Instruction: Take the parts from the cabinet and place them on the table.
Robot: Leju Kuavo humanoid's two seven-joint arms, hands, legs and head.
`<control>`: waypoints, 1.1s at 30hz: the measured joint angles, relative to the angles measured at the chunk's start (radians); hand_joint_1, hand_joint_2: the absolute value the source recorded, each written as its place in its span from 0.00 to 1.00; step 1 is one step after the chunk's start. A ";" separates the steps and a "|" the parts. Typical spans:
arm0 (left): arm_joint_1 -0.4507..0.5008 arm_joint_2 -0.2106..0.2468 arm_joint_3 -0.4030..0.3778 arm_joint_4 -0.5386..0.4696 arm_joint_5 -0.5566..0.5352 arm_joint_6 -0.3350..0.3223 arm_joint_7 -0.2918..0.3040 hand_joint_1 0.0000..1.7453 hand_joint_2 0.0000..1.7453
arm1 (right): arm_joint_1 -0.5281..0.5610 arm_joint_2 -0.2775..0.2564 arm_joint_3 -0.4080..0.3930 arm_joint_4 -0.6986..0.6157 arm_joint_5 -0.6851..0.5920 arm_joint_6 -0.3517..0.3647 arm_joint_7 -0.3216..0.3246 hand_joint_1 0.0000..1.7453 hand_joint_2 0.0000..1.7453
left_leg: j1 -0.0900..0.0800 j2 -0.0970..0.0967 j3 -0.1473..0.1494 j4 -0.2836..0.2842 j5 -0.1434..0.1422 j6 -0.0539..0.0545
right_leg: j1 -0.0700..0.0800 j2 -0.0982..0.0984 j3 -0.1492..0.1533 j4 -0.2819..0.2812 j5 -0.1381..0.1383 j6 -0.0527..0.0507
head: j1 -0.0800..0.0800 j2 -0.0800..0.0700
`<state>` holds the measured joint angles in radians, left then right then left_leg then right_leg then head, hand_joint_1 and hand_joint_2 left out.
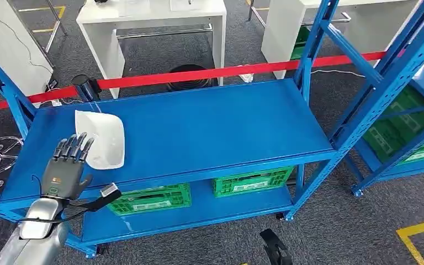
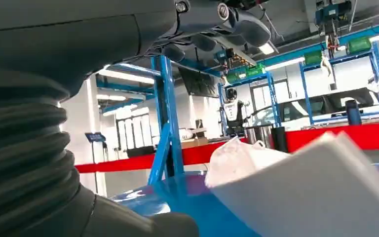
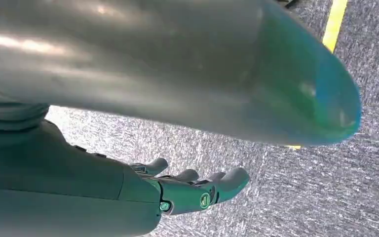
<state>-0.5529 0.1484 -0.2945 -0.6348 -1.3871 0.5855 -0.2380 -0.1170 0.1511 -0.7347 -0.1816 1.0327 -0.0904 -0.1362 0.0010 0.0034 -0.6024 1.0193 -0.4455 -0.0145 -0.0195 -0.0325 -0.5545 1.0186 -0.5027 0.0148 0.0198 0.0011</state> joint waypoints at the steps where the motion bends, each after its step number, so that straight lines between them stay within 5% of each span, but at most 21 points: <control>1: -0.001 0.000 0.000 0.005 -0.010 -0.013 0.000 0.00 1.00 | 0.000 0.000 0.000 0.000 0.000 -0.001 0.000 0.00 0.00 | 0.000 0.000 0.000 0.000 0.000 0.000 | 0.000 0.000 0.000 0.000 0.000 0.000 | 0.000 0.000; 11: -0.038 -0.025 0.000 0.097 -0.011 -0.084 -0.089 0.00 1.00 | -0.002 0.000 0.000 0.000 -0.010 -0.007 -0.008 0.00 0.00 | 0.000 0.000 0.001 0.000 0.000 0.000 | 0.000 -0.001 0.001 0.000 0.000 0.000 | 0.000 0.000; 23: -0.077 -0.067 0.000 0.161 -0.022 -0.100 -0.087 0.00 1.00 | 0.001 0.000 -0.002 0.000 -0.020 -0.022 -0.024 0.00 0.00 | 0.000 0.000 0.002 0.000 0.000 0.000 | 0.000 0.000 0.003 0.000 0.000 0.000 | 0.000 0.000; 33: -0.081 -0.077 0.000 0.191 -0.043 -0.037 -0.039 0.00 1.00 | 0.001 0.008 -0.004 0.000 -0.020 -0.021 -0.013 0.00 0.00 | 0.000 0.000 0.003 0.000 0.000 0.000 | 0.000 0.000 0.003 0.000 0.000 0.000 | 0.000 0.000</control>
<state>-0.6336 0.0717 -0.2945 -0.4440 -1.4305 0.5490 -0.2769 -0.1156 0.1587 -0.7389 -0.1816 1.0128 -0.1118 -0.1488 0.0010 0.0031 -0.5999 1.0193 -0.4455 -0.0145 -0.0196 -0.0329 -0.5520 1.0186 -0.5027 0.0149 0.0198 0.0011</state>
